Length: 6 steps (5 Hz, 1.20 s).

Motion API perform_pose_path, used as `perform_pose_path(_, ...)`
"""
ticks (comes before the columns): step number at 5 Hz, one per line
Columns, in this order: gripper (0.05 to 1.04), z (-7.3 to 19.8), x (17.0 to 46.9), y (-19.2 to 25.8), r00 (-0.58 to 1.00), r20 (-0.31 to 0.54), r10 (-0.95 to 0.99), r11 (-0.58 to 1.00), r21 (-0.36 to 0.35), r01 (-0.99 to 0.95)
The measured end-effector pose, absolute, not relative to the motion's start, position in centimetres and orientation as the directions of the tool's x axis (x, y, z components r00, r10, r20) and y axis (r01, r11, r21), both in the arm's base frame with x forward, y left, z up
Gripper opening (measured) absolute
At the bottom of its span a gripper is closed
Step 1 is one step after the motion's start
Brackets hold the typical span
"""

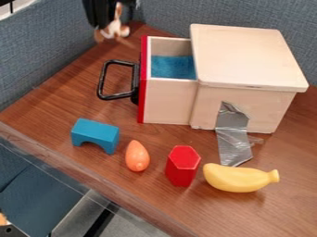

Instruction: Moved the brown thing inside the drawer

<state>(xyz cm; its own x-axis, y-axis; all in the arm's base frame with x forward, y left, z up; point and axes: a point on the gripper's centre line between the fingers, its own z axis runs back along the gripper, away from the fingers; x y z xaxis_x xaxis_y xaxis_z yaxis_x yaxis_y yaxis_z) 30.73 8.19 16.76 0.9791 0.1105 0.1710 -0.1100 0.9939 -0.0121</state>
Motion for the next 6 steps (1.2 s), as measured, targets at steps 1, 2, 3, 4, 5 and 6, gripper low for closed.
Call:
perform_pose_path(1,0.064,17.5,31.6,6.9,0.979,0.200,0.044,0.999,-0.024,-0.040)
perform_pose_path(2,0.064,16.5,32.5,6.2,0.985,0.173,0.002,1.000,-0.029,0.003)
perform_pose_path(3,0.064,15.1,33.1,5.9,0.989,0.145,-0.012,0.998,-0.056,0.020)
perform_pose_path(4,0.064,13.3,34.3,4.5,0.992,0.128,-0.019,0.997,-0.067,0.028)
perform_pose_path(5,0.064,12.4,35.4,3.5,0.993,0.117,-0.014,0.995,-0.099,0.025)
perform_pose_path(6,0.064,12.5,36.0,2.9,0.993,0.122,0.003,0.991,-0.130,0.013)
